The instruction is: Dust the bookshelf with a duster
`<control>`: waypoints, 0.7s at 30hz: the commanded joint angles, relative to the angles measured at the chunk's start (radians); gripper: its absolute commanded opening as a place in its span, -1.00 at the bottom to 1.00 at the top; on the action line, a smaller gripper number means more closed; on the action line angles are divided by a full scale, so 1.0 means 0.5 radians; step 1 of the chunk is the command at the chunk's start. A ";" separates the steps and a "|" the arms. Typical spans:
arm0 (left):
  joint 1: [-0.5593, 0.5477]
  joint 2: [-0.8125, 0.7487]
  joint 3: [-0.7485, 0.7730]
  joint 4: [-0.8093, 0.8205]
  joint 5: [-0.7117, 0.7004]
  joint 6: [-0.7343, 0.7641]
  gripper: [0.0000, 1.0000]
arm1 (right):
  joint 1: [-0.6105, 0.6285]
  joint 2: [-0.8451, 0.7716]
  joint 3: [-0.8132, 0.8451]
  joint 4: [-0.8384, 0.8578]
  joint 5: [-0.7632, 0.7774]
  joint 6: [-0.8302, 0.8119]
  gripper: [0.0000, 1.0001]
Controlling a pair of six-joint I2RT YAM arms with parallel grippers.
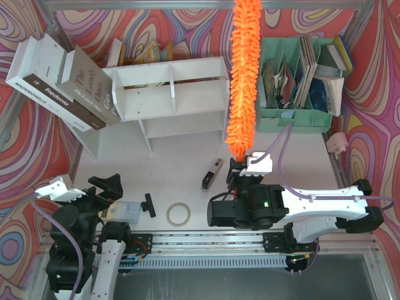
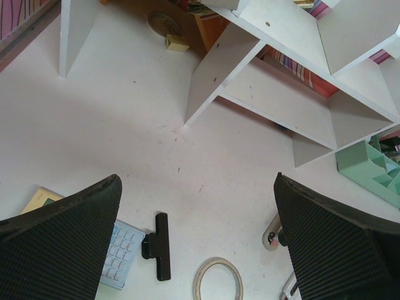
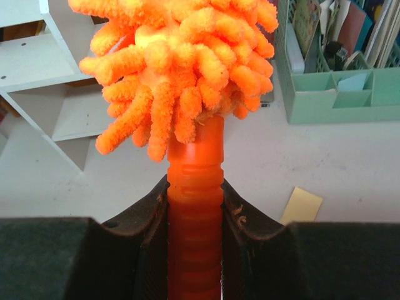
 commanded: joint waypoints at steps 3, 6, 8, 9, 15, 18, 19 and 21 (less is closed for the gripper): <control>0.020 0.002 -0.026 0.053 0.034 0.002 0.97 | -0.011 -0.255 -0.123 0.125 -0.046 0.276 -1.00; 0.022 -0.014 -0.031 0.055 0.032 0.000 0.97 | -0.011 -0.410 -0.292 0.881 -0.158 -0.422 -1.00; 0.023 -0.011 -0.031 0.057 0.032 0.002 0.96 | -0.011 -0.525 -0.489 1.776 -0.225 -1.021 -1.00; 0.023 -0.001 -0.031 0.056 0.036 0.002 0.97 | -0.010 -0.562 -0.568 2.041 -0.241 -1.238 -1.00; 0.026 0.000 -0.028 0.050 0.035 0.002 0.97 | -0.026 -0.405 -0.360 1.659 -0.039 -1.024 -1.00; 0.027 -0.002 -0.028 0.054 0.032 -0.001 0.97 | -0.112 -0.232 -0.166 1.252 0.022 -0.755 -1.00; 0.029 -0.001 -0.029 0.052 0.032 -0.001 0.97 | -0.141 -0.171 -0.108 1.060 0.040 -0.567 -1.00; 0.029 0.000 -0.026 0.052 0.032 0.001 0.97 | -0.221 -0.074 0.002 0.660 0.071 -0.176 -1.00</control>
